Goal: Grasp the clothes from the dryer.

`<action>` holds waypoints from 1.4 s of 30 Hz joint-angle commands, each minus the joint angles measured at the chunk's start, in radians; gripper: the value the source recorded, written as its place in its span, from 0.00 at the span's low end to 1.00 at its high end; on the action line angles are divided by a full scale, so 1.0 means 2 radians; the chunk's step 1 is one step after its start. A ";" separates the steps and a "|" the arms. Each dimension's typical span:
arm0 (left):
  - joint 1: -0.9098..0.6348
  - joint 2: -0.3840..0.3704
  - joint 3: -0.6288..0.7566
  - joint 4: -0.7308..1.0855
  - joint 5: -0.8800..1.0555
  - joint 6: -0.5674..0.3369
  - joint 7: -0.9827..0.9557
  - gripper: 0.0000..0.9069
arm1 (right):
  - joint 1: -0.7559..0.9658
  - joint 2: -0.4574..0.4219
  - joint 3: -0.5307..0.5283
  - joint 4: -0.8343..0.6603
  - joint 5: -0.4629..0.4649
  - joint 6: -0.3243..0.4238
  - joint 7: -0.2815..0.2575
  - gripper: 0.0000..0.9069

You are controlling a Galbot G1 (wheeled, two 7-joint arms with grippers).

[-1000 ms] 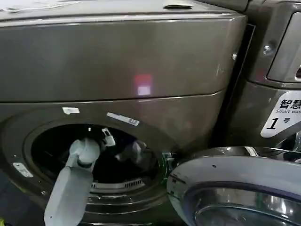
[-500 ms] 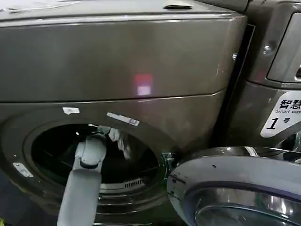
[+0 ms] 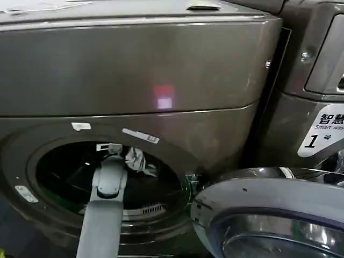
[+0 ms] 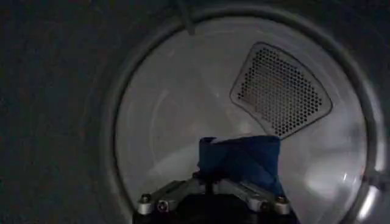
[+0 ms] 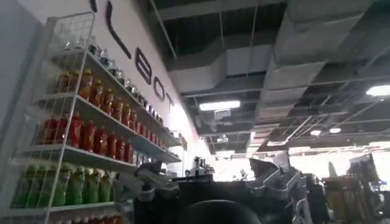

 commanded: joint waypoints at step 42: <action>0.011 -0.003 -0.007 -0.025 -0.042 0.012 -0.035 0.00 | 0.000 0.005 0.005 0.021 0.001 -0.007 -0.001 1.00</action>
